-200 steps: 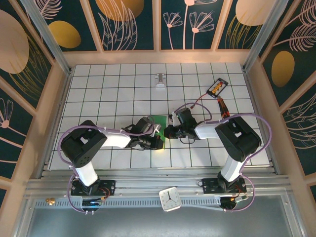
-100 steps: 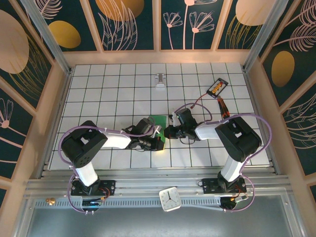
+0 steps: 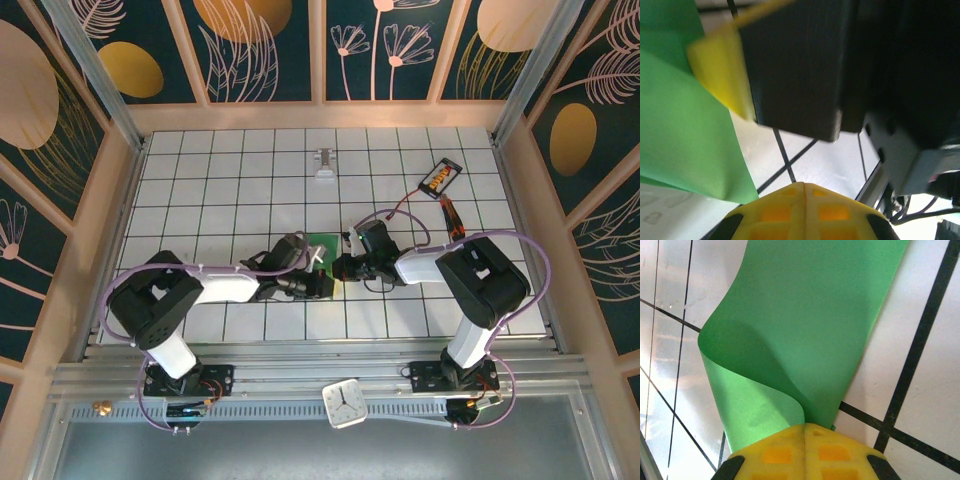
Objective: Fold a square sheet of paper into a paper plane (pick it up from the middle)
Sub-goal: Third fold the triangle at the center of the table.
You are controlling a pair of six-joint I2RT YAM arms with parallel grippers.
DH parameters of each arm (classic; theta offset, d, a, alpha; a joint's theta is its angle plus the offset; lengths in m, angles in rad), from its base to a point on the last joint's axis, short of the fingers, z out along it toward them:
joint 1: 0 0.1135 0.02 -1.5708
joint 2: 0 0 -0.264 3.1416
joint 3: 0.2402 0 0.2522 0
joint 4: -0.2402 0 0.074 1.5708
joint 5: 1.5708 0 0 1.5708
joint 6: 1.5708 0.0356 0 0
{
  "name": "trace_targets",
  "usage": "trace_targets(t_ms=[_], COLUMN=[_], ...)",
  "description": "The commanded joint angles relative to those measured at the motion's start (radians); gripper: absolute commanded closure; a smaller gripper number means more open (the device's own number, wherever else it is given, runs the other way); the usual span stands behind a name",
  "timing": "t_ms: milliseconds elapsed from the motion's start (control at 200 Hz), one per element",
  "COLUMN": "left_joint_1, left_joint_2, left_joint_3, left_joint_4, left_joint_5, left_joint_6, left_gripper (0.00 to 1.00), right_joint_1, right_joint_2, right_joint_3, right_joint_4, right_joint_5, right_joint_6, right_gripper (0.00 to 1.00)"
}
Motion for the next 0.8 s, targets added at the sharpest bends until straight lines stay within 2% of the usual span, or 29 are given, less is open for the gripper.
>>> trace_targets(t_ms=[0,290,475,796], left_joint_1=[0.036,0.085,0.085,0.086], left_joint_2=[-0.019,0.007,0.046,0.091], left_joint_3=[-0.032,-0.024,-0.004,-0.005], left_joint_4=[0.053,0.06,0.055,-0.045], left_joint_5=[-0.035,-0.041,-0.027,-0.097], left_joint_6=[-0.057,-0.058,-0.042,0.021], left_gripper=[0.98,0.99,0.99,0.99], right_joint_1=[0.022,0.02,0.021,0.021], right_joint_2=[0.053,0.055,0.054,0.054], right_joint_3=[-0.047,-0.038,-0.035,-0.038], right_joint_4=[-0.115,-0.12,-0.125,-0.132], right_joint_5=[0.068,0.065,0.066,0.072], right_joint_6=[-0.002,-0.006,-0.009,-0.01], right_gripper=[1.0,1.0,1.0,1.0])
